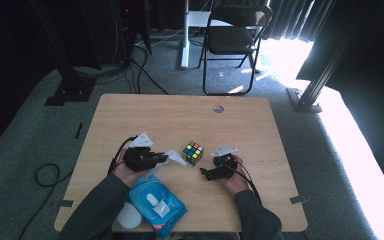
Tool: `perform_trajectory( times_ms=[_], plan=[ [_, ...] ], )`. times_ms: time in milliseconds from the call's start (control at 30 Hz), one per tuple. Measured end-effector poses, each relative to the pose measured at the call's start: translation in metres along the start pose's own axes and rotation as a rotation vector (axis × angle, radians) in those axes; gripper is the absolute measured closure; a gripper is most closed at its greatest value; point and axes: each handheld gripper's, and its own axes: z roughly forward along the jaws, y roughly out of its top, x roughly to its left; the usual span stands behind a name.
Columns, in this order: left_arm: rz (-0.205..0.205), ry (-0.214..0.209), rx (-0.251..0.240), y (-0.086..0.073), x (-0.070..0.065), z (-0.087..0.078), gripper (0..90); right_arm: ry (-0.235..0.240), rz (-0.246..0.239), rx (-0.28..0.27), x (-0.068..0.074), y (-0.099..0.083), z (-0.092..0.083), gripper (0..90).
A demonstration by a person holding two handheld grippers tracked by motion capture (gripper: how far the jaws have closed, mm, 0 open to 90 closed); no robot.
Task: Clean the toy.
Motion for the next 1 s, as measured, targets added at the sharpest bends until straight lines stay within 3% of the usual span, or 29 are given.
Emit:
perform_trajectory(
  times_ms=[233,533,633,1000],
  plan=[
    [-0.059,0.008,0.03,-0.02,0.009,0.004,85.8,0.0,0.001,0.0,0.0,0.0,0.0,13.9],
    [-0.096,0.08,0.066,-0.047,0.02,-0.01,83.7,0.0,0.0,0.0,0.0,0.0,0.0,13.9],
    [-0.125,0.082,0.063,-0.056,0.025,-0.011,82.4,0.0,0.001,0.0,0.0,0.0,0.0,13.9],
    [-0.16,0.075,0.079,-0.073,0.029,-0.015,58.3,0.0,0.001,0.0,0.0,0.0,0.0,13.9]
  ],
)
